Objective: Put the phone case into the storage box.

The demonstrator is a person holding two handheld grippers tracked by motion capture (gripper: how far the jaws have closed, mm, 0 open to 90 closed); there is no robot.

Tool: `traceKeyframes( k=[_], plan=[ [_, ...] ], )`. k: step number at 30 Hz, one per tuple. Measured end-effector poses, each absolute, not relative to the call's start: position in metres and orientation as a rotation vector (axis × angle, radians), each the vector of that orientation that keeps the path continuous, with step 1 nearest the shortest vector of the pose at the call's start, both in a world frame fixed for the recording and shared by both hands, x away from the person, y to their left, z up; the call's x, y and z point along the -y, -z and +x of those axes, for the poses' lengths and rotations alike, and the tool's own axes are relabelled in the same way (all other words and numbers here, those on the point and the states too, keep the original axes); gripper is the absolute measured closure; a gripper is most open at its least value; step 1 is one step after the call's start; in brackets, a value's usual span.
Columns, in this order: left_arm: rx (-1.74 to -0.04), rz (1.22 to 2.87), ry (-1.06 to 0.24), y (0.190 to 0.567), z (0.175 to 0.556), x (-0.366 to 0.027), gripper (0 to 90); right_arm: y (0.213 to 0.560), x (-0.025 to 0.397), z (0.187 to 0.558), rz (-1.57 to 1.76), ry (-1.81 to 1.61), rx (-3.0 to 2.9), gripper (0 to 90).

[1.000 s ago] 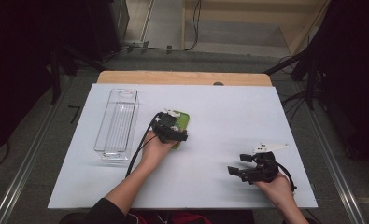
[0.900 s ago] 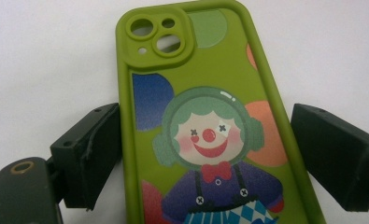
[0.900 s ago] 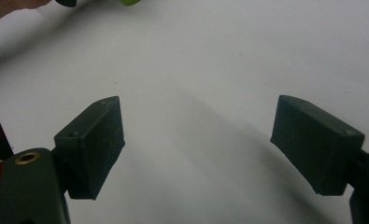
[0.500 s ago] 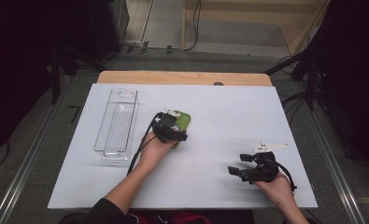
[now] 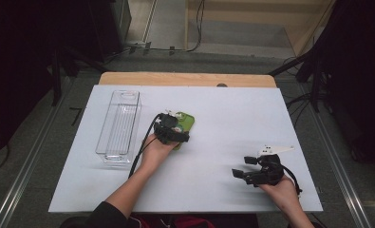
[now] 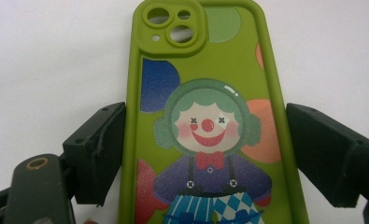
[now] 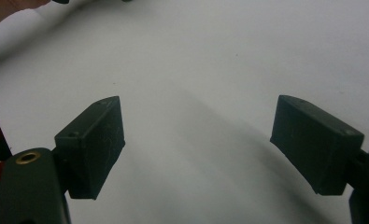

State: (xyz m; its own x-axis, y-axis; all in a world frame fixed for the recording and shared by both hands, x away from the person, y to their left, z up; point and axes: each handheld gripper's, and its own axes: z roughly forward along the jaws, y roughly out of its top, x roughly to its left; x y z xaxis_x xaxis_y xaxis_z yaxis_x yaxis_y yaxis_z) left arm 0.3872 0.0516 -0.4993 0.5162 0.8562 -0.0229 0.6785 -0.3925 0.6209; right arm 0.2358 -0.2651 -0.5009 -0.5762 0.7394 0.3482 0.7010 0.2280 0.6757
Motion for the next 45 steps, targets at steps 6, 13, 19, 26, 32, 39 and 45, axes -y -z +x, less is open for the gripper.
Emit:
traceKeyframes(
  k=[6,13,19,26,32,39,45],
  plan=[
    [-1.244,2.151,-0.347,0.490,0.388,-0.056,16.8,0.501,0.266,0.236,1.427,-1.293,-2.426,15.6],
    [-1.228,2.116,-0.291,0.479,0.387,-0.058,16.7,0.501,0.265,0.236,1.436,-1.307,-2.422,15.6],
    [-1.211,2.090,-0.235,0.471,0.386,-0.061,16.7,0.501,0.265,0.236,1.446,-1.306,-2.415,15.6],
    [-1.189,2.065,-0.175,0.464,0.382,-0.063,16.7,0.498,0.264,0.237,1.492,-1.347,-2.373,15.6],
    [-1.178,2.035,-0.099,0.461,0.376,-0.064,16.7,0.496,0.262,0.237,1.502,-1.361,-2.368,15.6],
    [-1.174,2.009,-0.031,0.463,0.367,-0.066,16.7,0.491,0.262,0.236,1.493,-1.375,-2.350,15.6],
    [-1.177,1.993,-0.006,0.464,0.358,-0.068,16.7,0.487,0.259,0.235,1.482,-1.390,-2.341,15.6]
  ],
)
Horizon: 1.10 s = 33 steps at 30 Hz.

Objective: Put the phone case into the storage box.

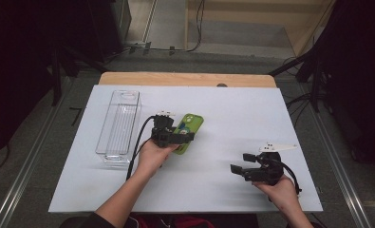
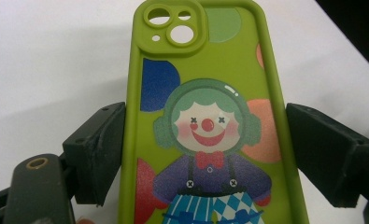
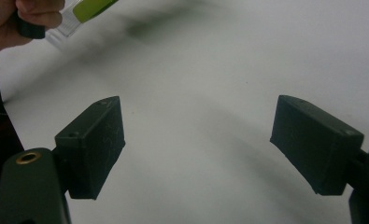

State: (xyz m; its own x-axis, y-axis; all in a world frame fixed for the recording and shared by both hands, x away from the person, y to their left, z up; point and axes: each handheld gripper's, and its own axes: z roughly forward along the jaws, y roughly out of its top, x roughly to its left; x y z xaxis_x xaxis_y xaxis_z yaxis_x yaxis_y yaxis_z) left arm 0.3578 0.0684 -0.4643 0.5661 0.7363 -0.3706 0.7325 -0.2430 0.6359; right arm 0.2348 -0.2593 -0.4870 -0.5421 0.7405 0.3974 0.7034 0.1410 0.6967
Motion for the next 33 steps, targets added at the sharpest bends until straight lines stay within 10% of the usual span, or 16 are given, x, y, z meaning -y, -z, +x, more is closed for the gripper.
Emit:
traceKeyframes(
  k=[33],
  plan=[
    [-1.166,1.855,-0.046,0.475,0.320,-0.067,16.7,0.460,0.242,0.242,1.524,-1.407,-2.309,15.8]
  ],
)
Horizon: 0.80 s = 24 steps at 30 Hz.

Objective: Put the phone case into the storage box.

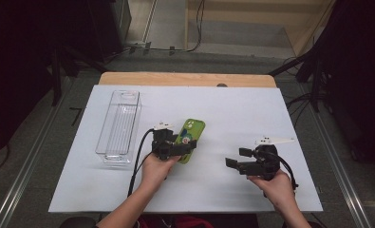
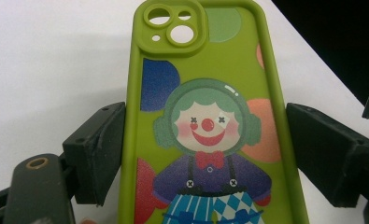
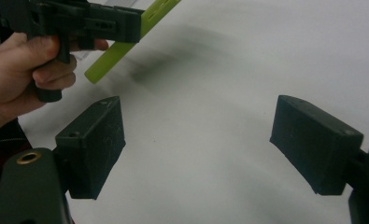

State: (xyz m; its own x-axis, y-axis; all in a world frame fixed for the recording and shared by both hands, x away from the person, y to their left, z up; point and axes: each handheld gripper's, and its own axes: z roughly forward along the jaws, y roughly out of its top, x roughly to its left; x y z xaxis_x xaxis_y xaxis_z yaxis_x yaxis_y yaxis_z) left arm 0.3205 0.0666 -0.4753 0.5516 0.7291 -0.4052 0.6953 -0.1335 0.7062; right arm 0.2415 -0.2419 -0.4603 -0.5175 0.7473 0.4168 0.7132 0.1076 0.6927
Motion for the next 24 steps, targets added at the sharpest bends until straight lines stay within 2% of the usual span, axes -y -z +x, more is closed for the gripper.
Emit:
traceKeyframes(
  k=[24],
  plan=[
    [-1.164,1.766,-0.114,0.480,0.304,-0.061,16.7,0.439,0.219,0.264,1.565,-1.439,-2.259,15.8]
  ],
)
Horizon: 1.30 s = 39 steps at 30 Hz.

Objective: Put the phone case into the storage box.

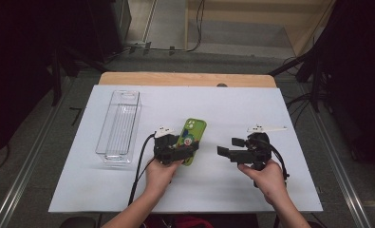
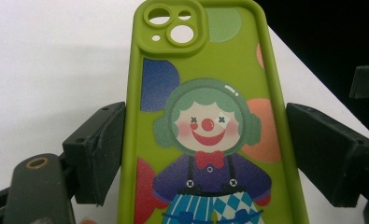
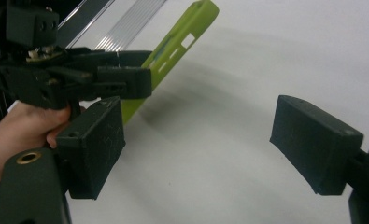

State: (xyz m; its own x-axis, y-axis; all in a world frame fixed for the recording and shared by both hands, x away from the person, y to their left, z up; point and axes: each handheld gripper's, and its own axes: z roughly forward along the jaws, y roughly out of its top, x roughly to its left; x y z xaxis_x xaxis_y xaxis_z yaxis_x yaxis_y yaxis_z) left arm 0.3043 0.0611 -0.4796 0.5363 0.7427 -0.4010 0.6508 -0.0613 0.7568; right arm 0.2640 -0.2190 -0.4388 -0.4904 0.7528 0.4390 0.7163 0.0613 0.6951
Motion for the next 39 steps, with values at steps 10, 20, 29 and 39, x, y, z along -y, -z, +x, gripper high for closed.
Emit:
traceKeyframes(
  k=[10,20,29,39],
  plan=[
    [-1.146,1.755,-0.131,0.486,0.301,-0.058,16.7,0.434,0.209,0.276,1.580,-1.446,-2.236,15.8],
    [-1.139,1.721,-0.168,0.489,0.298,-0.056,16.7,0.430,0.199,0.289,1.585,-1.457,-2.223,15.9],
    [-1.140,1.699,-0.171,0.490,0.295,-0.055,16.7,0.430,0.194,0.301,1.622,-1.484,-2.212,19.4],
    [-1.128,1.701,-0.177,0.492,0.293,-0.051,16.6,0.432,0.191,0.313,1.662,-1.473,-2.211,20.7]
  ],
)
